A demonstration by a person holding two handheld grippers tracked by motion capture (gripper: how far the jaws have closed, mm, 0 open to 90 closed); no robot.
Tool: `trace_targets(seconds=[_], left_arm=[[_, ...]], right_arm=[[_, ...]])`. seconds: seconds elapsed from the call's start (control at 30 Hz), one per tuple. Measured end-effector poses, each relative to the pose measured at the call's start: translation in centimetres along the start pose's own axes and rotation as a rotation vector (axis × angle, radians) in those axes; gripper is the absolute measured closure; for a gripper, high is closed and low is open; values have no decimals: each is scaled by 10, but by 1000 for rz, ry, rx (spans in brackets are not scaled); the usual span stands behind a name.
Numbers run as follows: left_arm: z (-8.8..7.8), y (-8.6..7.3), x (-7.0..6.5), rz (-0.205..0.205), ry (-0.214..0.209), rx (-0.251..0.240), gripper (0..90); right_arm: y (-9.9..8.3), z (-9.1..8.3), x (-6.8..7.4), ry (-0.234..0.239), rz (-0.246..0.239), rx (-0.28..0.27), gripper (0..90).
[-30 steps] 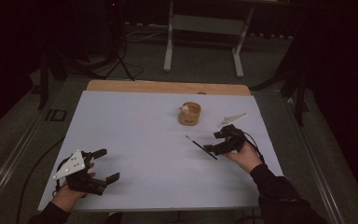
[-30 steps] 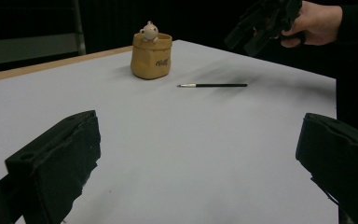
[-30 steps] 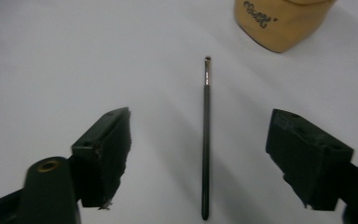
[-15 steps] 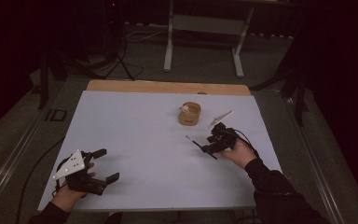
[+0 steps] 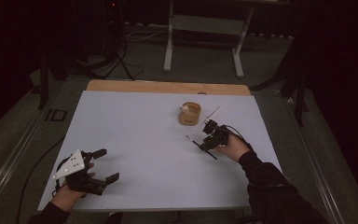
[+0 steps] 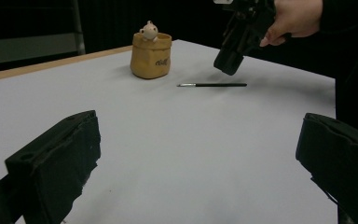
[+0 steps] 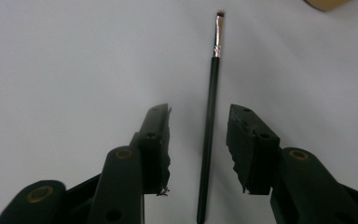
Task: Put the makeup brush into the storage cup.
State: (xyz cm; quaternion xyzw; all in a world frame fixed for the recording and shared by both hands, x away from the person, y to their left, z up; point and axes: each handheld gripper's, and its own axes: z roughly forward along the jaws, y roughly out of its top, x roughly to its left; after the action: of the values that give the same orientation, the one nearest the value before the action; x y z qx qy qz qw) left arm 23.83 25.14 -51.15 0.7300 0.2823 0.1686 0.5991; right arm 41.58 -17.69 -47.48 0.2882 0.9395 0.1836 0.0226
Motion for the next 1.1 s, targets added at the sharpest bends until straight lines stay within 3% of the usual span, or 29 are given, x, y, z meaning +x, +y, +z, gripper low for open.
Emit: trace_targets(seconds=[0.4,0.7,1.1], left_arm=[[0,0,0,0,-5,1,1],[1,0,-1,8,-16,10,1],[2,-1,-2,10,-36,26,1]], right_arm=[[15,13,-1,-39,-37,87,671],[22,23,-3,-41,-22,127,732],[30,31,-4,-77,-47,176,746]])
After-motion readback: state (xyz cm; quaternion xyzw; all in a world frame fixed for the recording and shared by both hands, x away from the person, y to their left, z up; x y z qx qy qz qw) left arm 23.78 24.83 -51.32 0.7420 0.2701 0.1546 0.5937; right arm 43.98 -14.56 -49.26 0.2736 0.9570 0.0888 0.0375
